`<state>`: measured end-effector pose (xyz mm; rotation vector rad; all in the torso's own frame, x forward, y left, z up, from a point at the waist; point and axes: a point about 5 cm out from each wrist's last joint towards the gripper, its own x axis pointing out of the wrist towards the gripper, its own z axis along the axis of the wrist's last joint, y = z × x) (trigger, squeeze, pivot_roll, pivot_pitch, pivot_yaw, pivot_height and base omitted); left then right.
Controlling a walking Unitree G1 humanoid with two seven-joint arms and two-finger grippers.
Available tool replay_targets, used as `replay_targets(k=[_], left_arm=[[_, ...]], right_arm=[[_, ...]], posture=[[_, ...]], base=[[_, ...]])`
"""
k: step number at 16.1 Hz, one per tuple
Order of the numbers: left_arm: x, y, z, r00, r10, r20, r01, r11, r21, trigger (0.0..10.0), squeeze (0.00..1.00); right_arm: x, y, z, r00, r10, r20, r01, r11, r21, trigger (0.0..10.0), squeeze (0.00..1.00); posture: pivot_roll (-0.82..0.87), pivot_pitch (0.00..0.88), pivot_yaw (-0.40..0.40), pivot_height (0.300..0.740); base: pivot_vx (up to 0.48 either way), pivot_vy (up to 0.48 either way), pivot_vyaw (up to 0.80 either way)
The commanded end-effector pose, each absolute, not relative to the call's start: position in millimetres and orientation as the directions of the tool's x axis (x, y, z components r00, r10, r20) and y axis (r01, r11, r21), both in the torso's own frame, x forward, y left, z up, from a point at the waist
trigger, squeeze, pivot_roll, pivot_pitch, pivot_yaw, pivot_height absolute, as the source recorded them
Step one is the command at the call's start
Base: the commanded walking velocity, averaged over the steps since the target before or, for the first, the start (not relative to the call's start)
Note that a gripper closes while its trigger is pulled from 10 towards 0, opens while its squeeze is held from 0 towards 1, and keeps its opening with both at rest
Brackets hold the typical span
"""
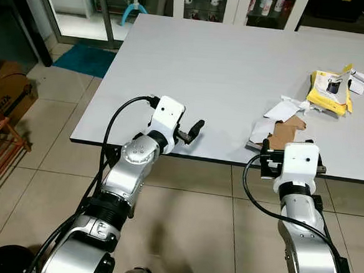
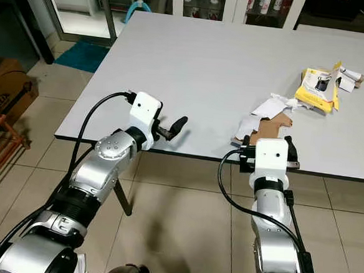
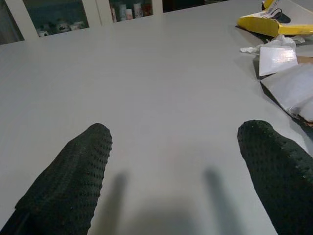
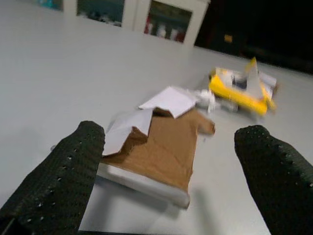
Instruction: Picking trash to rubbish bin
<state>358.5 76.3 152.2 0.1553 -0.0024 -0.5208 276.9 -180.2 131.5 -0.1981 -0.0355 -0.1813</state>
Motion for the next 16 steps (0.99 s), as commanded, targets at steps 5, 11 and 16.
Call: replay_targets(k=[5,11,16], left_arm=[[359,76,154,0.867,-0.497,-0.037,0.496,0.853,0.162,10.0,0.00],[359,77,154,0.868,-0.494,-0.037,0.493,0.854,0.164,10.0,0.00],[358,77,154,0.867,-0.496,-0.040,0.495,0.852,0.167,10.0,0.00]], right_arm=[[279,-188,122,0.998,-0.065,-0.005,0.055,0.890,-0.453,10.0,0.00],[281,-210,112,0.998,-0.024,-0.055,-0.021,0.722,-0.691,10.0,0.00],[283,-221,102,0.986,0.061,-0.156,-0.160,0.625,-0.764,10.0,0.00]], posture=[[0.18,0.123,0.027,0.740],[0.19,0.127,0.030,0.740],[0.18,0.132,0.033,0.740]], base=[[0.000,0.000,0.00],[0.000,0.000,0.00],[0.000,0.000,0.00]])
